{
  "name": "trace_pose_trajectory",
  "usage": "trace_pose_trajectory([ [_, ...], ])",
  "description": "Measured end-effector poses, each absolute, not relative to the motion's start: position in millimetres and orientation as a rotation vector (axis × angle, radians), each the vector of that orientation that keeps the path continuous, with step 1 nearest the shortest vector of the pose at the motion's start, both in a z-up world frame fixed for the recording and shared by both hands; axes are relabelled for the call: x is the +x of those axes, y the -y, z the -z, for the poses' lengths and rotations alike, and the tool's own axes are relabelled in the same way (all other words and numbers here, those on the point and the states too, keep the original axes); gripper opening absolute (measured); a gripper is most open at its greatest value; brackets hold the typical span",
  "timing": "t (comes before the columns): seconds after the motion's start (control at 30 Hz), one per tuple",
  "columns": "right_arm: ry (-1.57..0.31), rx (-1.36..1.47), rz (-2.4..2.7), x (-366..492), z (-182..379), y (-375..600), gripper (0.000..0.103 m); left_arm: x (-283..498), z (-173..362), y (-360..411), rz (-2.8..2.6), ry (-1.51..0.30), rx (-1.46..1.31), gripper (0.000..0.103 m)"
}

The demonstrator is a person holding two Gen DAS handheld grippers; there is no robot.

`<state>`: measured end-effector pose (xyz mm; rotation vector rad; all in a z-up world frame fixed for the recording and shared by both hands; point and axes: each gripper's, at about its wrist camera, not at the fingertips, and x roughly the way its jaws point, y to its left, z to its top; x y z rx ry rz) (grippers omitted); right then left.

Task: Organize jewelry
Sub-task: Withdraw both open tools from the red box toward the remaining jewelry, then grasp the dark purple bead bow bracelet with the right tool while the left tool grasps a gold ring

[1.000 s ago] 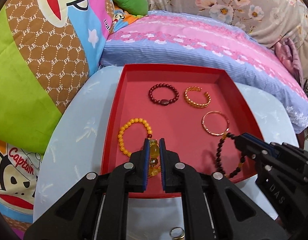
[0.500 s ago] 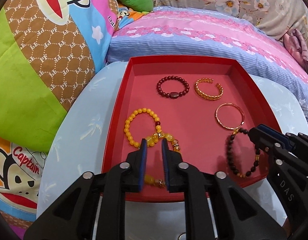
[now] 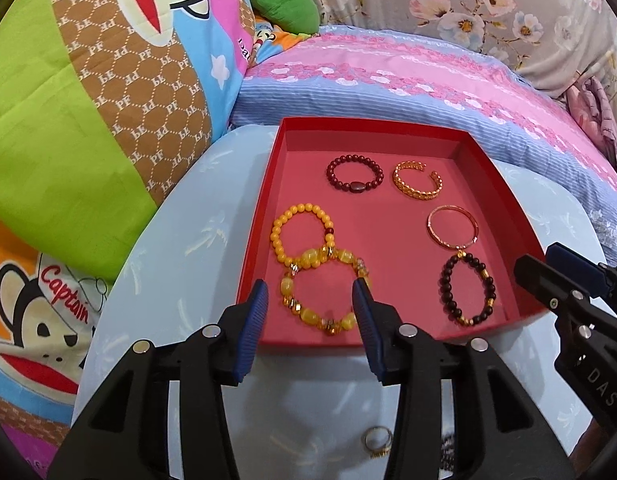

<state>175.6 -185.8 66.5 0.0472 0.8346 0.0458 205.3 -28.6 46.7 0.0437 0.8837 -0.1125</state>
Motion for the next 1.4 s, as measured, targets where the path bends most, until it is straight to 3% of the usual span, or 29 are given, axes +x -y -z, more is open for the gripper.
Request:
trace_pose_trajectory([
  [1.03,-0.971,0.009,-0.152,68,-16,141,0.035,108,-17,-6,0.108,-0.977,0.021,0.042],
  [1.23,-0.978,-0.014,-0.157,75,-10,135,0.023,103,-11,-8,0.109,-0.996,0.021,0.042],
  [1.4,-0.99,-0.003,-0.162,77,-4,137,0.004,104,-12,-7,0.122,-0.998,0.02,0.042],
])
